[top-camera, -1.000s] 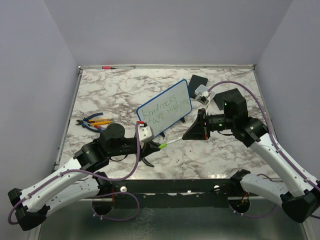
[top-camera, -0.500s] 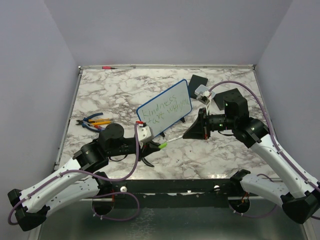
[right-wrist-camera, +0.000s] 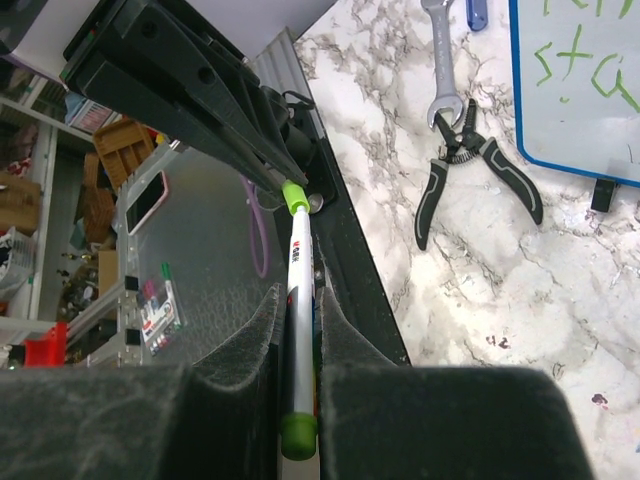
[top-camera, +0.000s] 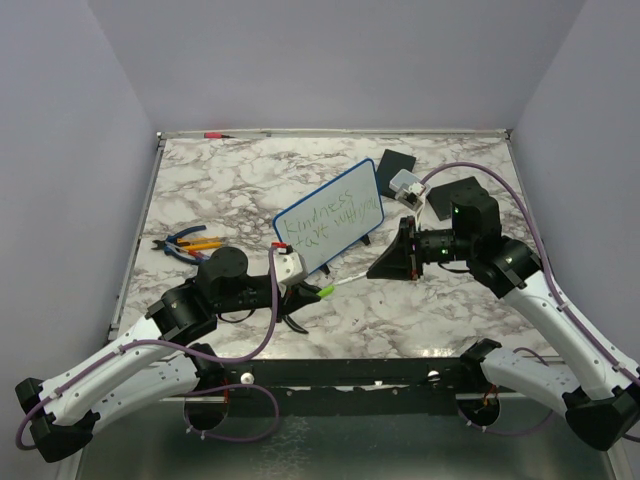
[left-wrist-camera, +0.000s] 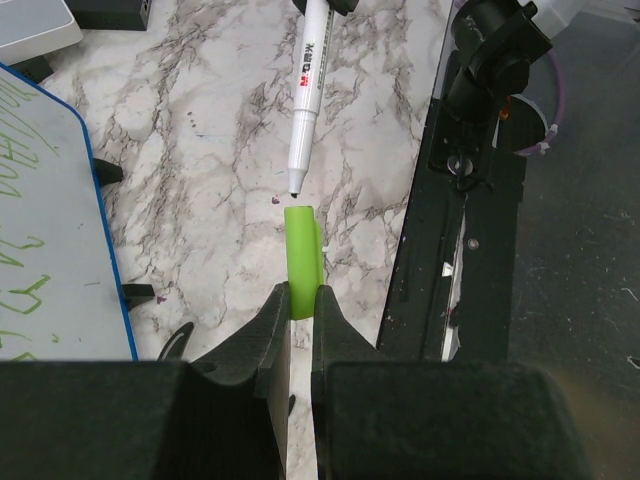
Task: Write a sentence on the whiteboard
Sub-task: Close the whiteboard marker at the center of the board.
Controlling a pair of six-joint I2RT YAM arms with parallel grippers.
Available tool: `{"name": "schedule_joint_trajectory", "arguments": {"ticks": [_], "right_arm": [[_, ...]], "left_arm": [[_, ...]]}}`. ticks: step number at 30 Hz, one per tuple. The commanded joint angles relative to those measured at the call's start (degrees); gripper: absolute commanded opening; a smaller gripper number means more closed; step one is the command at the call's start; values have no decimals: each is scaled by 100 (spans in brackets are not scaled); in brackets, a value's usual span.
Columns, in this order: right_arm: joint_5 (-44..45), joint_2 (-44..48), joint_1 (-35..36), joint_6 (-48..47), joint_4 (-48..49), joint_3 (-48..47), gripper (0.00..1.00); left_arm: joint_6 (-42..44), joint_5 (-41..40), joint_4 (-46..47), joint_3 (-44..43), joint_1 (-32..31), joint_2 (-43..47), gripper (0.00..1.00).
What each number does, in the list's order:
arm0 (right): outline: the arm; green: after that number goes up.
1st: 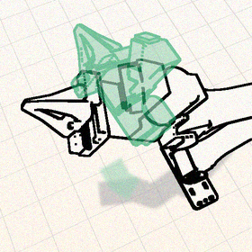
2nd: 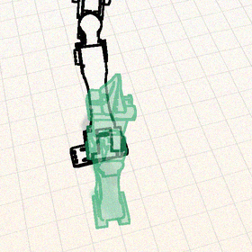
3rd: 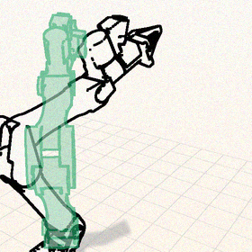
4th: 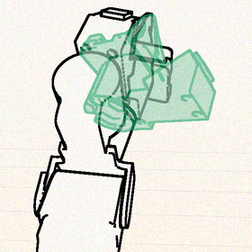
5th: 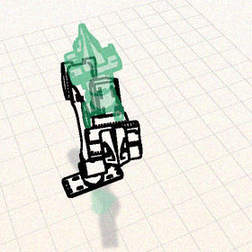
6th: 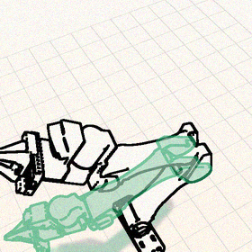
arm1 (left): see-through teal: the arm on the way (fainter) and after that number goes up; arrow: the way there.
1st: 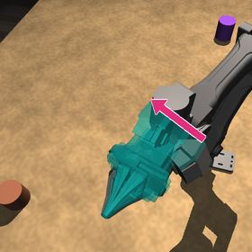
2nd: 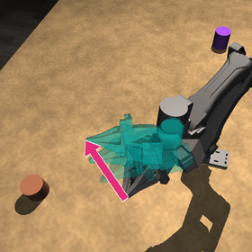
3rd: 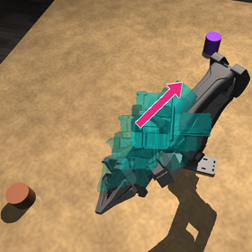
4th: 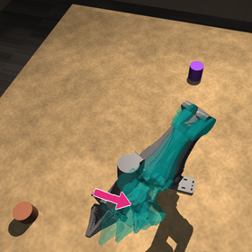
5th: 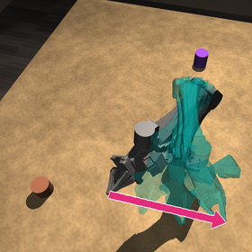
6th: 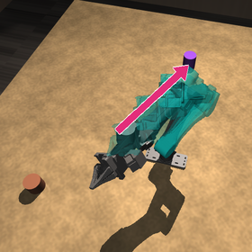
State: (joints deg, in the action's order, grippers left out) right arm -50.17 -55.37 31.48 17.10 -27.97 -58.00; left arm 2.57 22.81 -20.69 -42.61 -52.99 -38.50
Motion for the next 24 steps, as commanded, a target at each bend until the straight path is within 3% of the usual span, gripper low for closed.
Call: {"name": "schedule_joint_trajectory", "arguments": {"ticks": [1,24], "right_arm": [[-253,29,-10,8,-20,28,1],[-456,-193,-1,-22,150,114,1]], "left_arm": [[25,149,89,34,8,44,0],[41,197,84,25,8,71,0]]}}
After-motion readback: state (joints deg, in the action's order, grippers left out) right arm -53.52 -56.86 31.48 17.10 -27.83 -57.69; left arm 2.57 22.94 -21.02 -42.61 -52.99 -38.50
